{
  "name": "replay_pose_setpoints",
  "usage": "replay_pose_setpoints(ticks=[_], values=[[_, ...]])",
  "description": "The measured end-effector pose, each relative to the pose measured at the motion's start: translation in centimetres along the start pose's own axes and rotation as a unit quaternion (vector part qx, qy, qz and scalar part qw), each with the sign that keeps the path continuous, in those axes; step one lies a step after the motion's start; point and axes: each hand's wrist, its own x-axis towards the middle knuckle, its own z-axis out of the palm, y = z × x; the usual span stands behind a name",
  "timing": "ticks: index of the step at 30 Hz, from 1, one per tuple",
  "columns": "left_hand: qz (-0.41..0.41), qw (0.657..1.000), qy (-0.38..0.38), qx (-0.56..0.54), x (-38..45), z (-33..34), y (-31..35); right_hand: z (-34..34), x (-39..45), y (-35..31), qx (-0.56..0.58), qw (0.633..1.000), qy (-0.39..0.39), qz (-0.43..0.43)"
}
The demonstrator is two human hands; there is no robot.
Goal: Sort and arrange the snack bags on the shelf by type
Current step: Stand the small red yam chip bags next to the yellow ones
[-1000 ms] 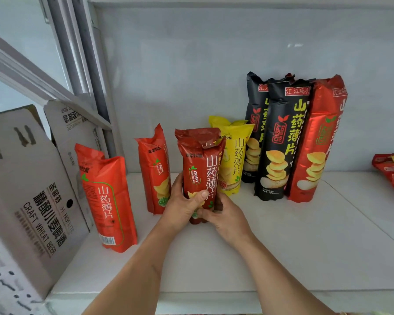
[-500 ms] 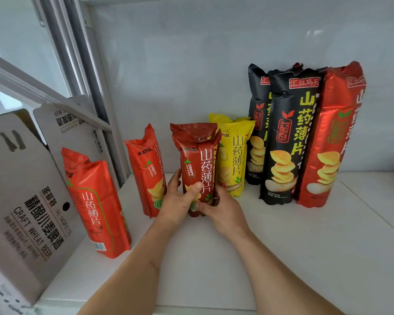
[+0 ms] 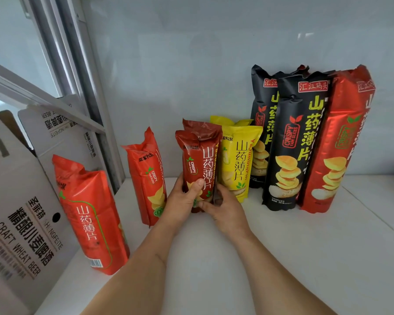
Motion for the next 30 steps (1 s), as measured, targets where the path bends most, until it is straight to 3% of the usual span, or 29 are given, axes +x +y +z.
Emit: replay_pose_setpoints(ticks=[12,19,30], values=[[-0.031,0.996,-0.086,-0.008,2.8,-0.3,-0.5,0.6,0.6,0.1,-0.061,0.995,0.073,0.023],[-0.005,0.996,-0.012,-0.086,3.4,-0.3,-0.4,1.2,0.5,-0.1,-0.129,0.986,0.109,0.012],[0.017,0.993,-0.039,-0.105,4.9,0.8,-0.3,1.3,0.7,0.3,-0.162,0.978,0.135,-0.003]])
